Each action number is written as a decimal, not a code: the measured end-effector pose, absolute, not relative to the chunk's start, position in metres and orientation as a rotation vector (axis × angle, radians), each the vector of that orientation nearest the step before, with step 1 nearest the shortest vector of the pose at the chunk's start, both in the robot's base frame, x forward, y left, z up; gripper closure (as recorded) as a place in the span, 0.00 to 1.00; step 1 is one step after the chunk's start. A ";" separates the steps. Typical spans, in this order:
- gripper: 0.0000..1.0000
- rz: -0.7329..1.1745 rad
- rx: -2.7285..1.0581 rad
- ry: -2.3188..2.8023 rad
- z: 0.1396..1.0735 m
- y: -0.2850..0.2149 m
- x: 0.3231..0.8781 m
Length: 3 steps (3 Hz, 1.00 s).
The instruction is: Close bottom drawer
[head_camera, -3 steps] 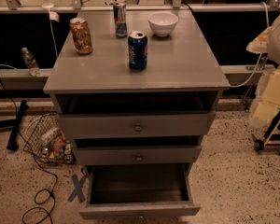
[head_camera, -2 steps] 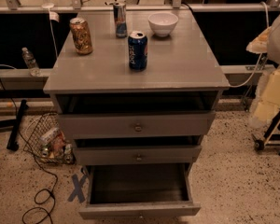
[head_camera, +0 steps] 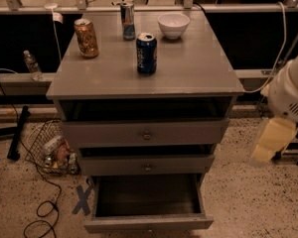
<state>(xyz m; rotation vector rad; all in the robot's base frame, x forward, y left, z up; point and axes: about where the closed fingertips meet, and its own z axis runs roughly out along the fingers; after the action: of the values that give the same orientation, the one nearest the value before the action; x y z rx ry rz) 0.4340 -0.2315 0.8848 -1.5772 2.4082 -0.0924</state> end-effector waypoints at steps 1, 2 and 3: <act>0.00 -0.034 -1.484 2.538 0.805 -0.244 0.427; 0.00 0.048 -1.449 2.685 0.722 -0.249 0.410; 0.00 0.073 -1.439 2.722 0.705 -0.249 0.403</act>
Offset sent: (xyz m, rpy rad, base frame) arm -0.0482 -0.0213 -0.2634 -0.0013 0.3670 -0.2450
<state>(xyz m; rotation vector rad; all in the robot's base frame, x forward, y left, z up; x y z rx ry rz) 0.4029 -0.2493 0.7053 -1.4393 2.7224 0.0733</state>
